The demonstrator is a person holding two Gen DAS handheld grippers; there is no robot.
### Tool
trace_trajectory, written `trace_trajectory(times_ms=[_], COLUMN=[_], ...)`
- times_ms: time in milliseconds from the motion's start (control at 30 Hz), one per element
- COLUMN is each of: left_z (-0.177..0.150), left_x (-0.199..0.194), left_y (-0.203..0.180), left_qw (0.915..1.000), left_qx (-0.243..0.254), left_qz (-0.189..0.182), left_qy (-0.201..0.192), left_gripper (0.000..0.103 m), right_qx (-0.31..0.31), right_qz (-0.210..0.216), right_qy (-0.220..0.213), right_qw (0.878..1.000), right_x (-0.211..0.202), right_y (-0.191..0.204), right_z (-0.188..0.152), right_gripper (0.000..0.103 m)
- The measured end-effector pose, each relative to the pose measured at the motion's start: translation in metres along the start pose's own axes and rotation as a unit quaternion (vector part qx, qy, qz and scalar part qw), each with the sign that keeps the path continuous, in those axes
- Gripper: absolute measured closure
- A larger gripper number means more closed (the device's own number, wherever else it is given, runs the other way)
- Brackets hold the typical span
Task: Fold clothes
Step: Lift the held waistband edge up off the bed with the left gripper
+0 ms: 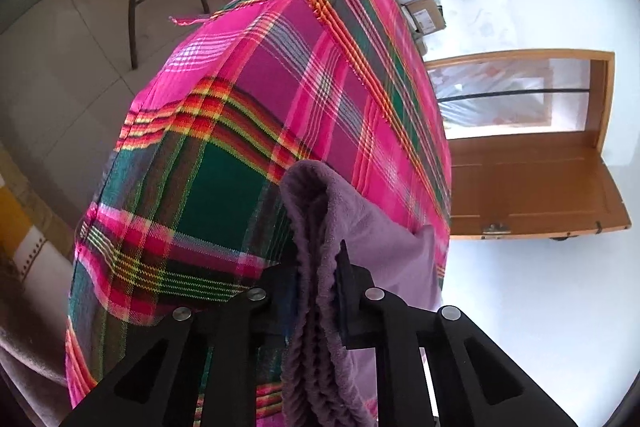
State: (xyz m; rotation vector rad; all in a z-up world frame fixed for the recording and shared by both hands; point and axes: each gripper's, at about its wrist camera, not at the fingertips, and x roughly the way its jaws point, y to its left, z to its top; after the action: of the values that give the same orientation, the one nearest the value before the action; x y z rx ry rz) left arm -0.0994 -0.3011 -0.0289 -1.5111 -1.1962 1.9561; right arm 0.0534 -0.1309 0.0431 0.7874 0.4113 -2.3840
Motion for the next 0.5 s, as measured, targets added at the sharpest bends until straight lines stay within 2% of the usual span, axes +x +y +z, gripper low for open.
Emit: trace_trajectory(times_ms=[300,400,500], left_z=[0.007,0.008,0.007], left_x=[-0.008,-0.008,-0.008], left_y=[0.003,0.005,-0.001], left_qw=[0.9999,0.9999,0.9999], left_qx=[0.010,0.008,0.011], left_qz=[-0.004,0.001,0.008], left_qy=[-0.008,-0.006,-0.006], left_gripper=[0.089,0.089,0.089], right_qx=[-0.010,-0.005,0.014], right_qz=[0.009,0.012,0.019], right_qy=[0.025,0.036,0.029], right_qw=[1.000,0.999,0.999], right_x=[0.020,0.025,0.020], right_y=[0.010,0.007,-0.001], right_z=[0.004,0.004,0.003], right_gripper=[0.098,0.098,0.098])
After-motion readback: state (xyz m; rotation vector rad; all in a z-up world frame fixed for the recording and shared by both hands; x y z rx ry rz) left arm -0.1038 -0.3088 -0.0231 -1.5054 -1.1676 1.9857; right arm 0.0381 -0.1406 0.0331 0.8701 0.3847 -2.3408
